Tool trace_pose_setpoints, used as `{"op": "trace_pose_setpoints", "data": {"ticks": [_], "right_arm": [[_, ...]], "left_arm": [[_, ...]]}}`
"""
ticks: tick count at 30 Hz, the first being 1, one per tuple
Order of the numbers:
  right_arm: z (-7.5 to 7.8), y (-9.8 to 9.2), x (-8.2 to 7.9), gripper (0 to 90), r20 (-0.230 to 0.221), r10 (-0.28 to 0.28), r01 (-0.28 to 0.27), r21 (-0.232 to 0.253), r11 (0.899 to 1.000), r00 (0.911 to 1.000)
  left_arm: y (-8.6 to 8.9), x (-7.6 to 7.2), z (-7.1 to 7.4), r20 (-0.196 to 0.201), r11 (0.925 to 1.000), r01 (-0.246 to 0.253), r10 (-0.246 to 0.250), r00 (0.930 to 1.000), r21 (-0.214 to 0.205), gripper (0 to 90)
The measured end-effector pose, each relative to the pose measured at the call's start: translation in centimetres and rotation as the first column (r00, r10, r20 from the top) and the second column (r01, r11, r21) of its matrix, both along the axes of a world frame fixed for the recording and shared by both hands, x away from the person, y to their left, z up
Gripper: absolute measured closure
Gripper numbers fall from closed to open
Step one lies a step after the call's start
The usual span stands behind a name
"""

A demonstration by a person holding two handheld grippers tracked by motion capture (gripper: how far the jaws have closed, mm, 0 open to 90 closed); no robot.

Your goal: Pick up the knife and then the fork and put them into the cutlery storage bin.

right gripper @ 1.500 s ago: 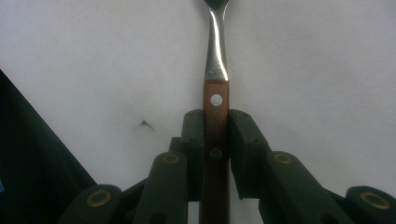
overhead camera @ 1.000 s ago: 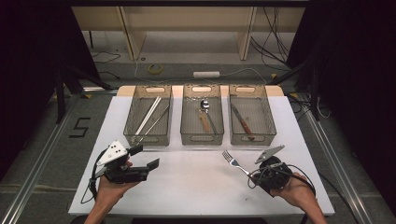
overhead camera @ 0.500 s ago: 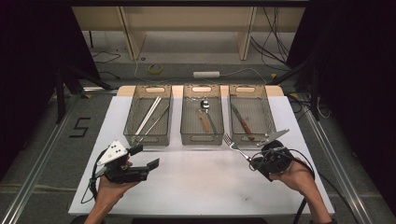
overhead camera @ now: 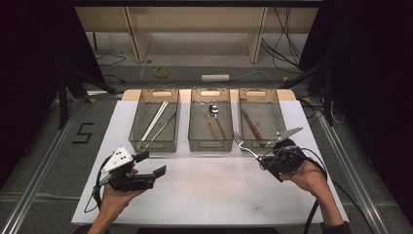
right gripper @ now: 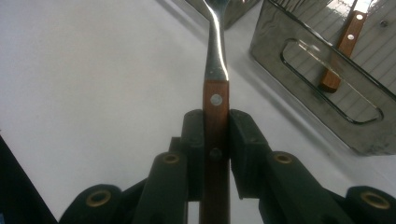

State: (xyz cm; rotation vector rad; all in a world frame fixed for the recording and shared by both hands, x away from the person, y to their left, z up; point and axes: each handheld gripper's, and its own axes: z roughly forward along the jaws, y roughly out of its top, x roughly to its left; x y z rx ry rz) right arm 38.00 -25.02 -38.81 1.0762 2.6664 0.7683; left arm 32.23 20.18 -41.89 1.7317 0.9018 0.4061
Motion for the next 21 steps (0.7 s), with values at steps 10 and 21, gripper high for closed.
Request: {"op": "trace_pose_setpoints", "data": {"ticks": [10,21], "right_arm": [[0.6,-0.3,0.7,77.4,0.026,-0.016,0.015,0.014,1.000,0.9995],[1.5,0.3,2.4,77.4,0.045,-0.033,0.032,0.034,0.999,0.9984]], "left_arm": [[0.0,0.0,0.0,0.000,1.0000,0.000,0.000,1.0000,0.001,15.7],[0.0,0.0,0.0,0.001,1.0000,-0.002,0.002,1.0000,-0.003,15.7]]}}
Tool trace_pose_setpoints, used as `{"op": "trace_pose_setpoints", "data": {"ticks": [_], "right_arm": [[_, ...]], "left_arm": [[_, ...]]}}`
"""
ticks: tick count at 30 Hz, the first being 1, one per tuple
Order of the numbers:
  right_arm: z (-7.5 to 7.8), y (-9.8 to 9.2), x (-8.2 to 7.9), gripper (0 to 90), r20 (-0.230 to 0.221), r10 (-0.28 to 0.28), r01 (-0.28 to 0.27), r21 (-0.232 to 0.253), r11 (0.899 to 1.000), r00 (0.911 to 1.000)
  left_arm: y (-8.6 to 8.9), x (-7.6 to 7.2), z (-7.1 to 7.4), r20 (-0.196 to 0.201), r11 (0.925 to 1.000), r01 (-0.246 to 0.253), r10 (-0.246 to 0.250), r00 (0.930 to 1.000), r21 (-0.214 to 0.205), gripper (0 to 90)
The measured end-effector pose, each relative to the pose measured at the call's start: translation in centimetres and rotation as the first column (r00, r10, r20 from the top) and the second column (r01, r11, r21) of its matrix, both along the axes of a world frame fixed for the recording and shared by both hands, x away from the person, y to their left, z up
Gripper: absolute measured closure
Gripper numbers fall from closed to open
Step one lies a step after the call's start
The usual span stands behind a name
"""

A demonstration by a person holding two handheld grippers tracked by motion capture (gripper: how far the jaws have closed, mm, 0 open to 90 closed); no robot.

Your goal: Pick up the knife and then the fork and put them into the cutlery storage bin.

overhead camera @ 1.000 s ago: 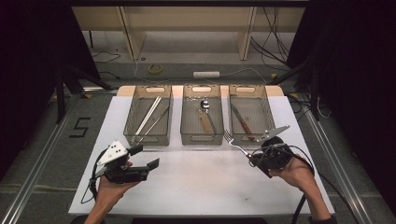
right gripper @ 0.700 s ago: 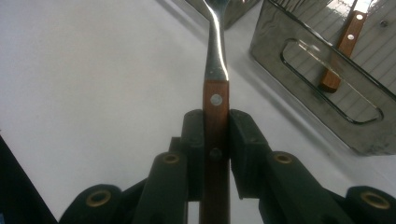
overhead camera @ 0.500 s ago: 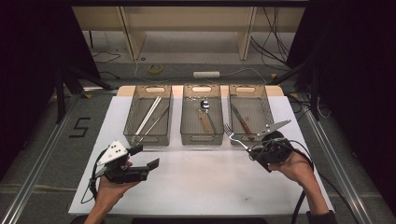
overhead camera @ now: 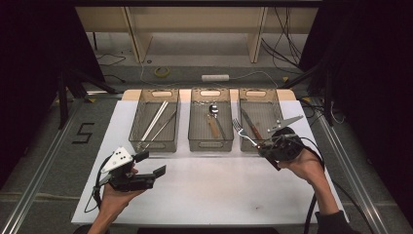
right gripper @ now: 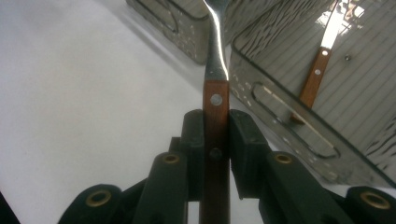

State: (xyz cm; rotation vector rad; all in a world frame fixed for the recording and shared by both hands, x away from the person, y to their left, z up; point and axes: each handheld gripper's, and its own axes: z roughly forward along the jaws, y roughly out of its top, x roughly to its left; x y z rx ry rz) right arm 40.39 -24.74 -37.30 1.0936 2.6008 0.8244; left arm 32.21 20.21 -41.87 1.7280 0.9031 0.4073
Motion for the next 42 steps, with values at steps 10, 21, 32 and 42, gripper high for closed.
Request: {"op": "trace_pose_setpoints", "data": {"ticks": [10,21,32,42], "right_arm": [[1.3,0.2,2.3,77.4,0.019,-0.028,0.028,0.026,0.999,0.9994],[2.0,1.0,5.2,77.4,0.016,-0.062,0.062,0.027,0.998,0.9979],[1.8,1.4,7.9,77.4,0.008,-0.103,0.103,0.018,0.994,0.9946],[1.3,1.2,9.4,77.3,-0.008,-0.137,0.137,0.022,0.990,0.9906]], "left_arm": [[0.0,0.0,0.0,0.002,1.0000,0.003,-0.003,1.0000,0.003,15.7],[-0.1,0.0,0.0,0.001,1.0000,0.004,-0.004,1.0000,0.002,15.7],[-0.1,0.0,0.0,0.001,1.0000,0.006,-0.006,1.0000,0.004,15.7],[-0.1,0.0,0.0,0.002,1.0000,0.005,-0.005,1.0000,0.002,15.7]]}}
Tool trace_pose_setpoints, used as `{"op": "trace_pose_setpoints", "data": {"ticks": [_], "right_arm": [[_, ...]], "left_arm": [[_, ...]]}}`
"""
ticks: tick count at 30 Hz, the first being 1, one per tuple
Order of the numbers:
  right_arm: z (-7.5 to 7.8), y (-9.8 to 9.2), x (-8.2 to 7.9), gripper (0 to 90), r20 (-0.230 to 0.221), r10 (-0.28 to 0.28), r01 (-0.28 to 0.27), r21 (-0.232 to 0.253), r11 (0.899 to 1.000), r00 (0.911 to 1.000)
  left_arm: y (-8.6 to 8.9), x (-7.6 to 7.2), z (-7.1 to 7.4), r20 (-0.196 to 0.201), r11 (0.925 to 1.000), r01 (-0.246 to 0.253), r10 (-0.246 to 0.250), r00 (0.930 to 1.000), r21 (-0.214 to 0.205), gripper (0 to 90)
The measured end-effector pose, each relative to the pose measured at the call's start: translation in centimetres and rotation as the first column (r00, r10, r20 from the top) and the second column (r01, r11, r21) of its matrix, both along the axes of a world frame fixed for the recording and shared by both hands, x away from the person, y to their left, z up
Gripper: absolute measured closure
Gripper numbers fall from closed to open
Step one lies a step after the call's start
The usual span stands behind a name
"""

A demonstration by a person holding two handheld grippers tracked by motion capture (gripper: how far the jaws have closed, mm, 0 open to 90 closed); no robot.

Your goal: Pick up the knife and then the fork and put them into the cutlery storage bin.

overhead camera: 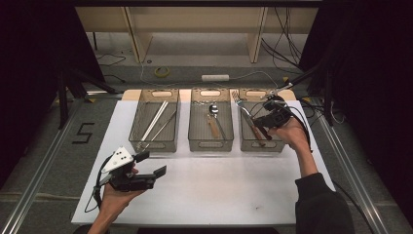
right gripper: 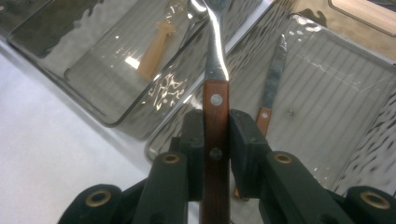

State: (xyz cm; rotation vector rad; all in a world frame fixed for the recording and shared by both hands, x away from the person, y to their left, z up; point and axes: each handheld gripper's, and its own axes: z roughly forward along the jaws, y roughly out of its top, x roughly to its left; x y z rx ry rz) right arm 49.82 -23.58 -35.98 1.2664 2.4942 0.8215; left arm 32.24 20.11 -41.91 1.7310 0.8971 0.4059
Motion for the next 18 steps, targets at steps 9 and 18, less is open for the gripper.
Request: {"op": "trace_pose_setpoints", "data": {"ticks": [9,18], "right_arm": [[-0.1,-0.5,1.4,77.3,-0.007,-0.051,0.051,0.018,0.999,0.9987],[-0.7,-1.3,2.7,77.3,-0.020,-0.123,0.124,0.043,0.991,0.9922]], "left_arm": [[0.0,0.0,0.0,0.001,1.0000,0.002,-0.002,1.0000,0.002,15.7],[0.0,0.0,0.0,0.001,1.0000,0.002,-0.002,1.0000,-0.001,15.7]]}}
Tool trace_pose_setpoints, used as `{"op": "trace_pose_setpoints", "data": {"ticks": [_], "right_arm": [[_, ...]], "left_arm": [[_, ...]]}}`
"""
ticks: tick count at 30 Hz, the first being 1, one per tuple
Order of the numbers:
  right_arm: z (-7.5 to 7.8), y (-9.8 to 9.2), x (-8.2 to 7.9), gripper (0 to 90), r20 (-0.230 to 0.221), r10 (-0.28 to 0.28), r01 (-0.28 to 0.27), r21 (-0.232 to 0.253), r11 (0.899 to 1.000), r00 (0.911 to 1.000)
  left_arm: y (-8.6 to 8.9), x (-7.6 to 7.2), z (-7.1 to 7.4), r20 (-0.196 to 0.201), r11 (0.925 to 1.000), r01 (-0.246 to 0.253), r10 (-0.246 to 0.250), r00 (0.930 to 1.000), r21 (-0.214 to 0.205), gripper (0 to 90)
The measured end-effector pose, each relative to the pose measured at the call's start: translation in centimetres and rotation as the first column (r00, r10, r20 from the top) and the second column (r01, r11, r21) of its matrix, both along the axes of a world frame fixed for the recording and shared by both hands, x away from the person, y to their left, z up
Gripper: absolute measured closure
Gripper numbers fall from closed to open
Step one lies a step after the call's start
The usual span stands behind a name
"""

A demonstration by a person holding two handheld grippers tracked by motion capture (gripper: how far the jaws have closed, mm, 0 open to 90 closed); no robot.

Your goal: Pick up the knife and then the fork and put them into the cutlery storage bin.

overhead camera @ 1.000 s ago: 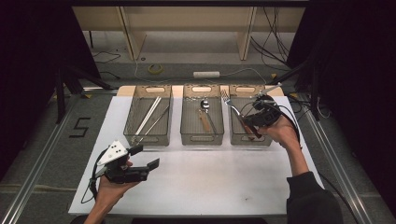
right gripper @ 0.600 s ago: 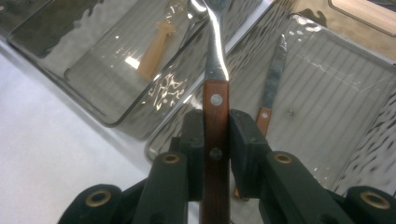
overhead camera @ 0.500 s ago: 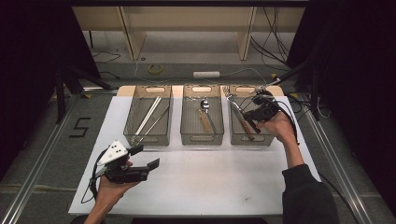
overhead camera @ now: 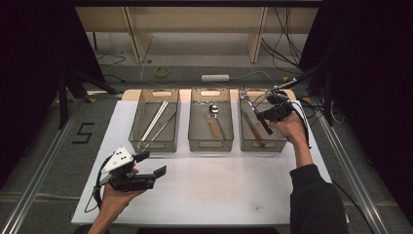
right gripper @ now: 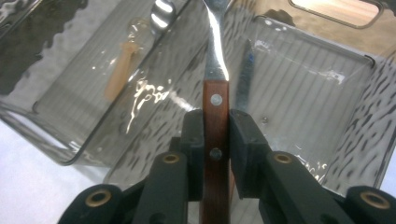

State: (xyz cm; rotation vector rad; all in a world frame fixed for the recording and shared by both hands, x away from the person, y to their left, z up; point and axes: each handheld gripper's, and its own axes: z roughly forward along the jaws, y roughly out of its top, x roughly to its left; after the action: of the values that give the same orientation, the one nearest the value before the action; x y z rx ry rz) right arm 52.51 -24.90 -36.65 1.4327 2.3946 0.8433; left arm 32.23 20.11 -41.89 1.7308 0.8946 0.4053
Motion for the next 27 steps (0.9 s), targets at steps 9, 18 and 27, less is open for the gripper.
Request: {"op": "trace_pose_setpoints", "data": {"ticks": [9,18,27], "right_arm": [[-0.3,-0.4,0.8,77.3,-0.007,-0.040,0.040,-0.001,0.999,0.9992],[-1.1,-0.5,1.4,77.3,-0.020,-0.079,0.078,-0.017,0.997,0.9967],[-2.0,-0.2,1.8,77.3,-0.034,-0.112,0.111,-0.035,0.993,0.9931]], "left_arm": [[0.0,0.0,0.0,0.000,1.0000,0.002,-0.002,1.0000,0.002,15.7],[0.0,0.0,0.0,0.000,1.0000,0.003,-0.003,1.0000,0.002,15.7],[0.0,0.0,0.0,0.000,1.0000,0.004,-0.004,1.0000,0.002,15.7]]}}
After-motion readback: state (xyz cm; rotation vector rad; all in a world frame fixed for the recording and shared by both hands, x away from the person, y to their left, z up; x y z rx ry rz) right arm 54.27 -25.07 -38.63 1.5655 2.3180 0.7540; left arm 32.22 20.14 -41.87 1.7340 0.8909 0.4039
